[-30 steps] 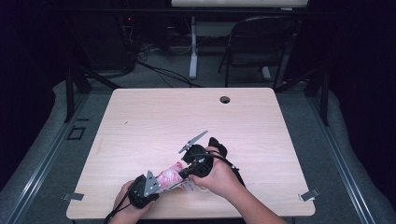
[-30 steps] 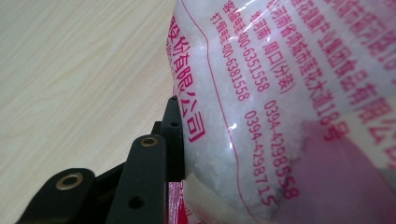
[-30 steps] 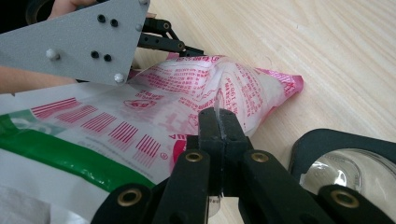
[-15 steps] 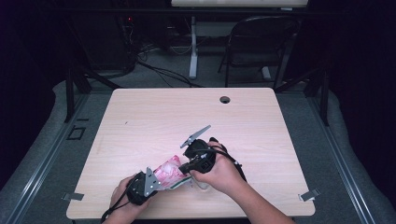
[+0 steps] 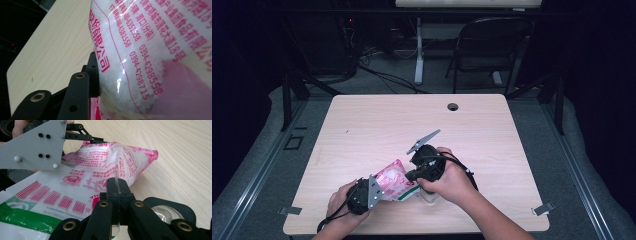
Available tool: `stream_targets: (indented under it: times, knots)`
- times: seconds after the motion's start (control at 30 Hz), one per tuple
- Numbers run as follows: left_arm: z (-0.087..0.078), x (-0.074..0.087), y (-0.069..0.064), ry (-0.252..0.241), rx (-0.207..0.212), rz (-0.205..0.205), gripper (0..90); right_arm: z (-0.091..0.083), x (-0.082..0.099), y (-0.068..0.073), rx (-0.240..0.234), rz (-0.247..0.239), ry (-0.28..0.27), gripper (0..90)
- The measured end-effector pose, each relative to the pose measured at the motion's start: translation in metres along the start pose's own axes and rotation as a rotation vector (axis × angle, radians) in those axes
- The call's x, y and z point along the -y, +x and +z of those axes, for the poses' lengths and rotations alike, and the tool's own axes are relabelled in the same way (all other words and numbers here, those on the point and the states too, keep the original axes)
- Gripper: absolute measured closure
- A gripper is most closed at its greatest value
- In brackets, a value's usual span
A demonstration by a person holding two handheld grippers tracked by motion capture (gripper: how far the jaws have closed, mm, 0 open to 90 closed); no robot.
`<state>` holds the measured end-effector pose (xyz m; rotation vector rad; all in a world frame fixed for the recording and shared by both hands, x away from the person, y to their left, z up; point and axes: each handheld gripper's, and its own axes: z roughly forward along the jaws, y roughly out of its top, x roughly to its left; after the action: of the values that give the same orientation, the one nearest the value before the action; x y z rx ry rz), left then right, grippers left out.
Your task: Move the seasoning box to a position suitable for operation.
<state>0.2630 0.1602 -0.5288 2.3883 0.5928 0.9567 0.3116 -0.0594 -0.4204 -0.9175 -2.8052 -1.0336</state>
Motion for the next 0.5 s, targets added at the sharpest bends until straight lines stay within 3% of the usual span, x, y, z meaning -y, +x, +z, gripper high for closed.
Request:
stream_targets:
  times: [0.3, 0.5]
  knots:
    - [-0.002, -0.01, 0.008, 0.002, -0.023, 0.037, 67.1, -0.009, -0.004, -0.003, 0.01, -0.002, -0.009, 90.0]
    - [0.0, -0.015, 0.011, 0.003, -0.018, 0.038, 67.1, -0.013, -0.005, -0.008, 0.013, 0.005, -0.013, 90.0]
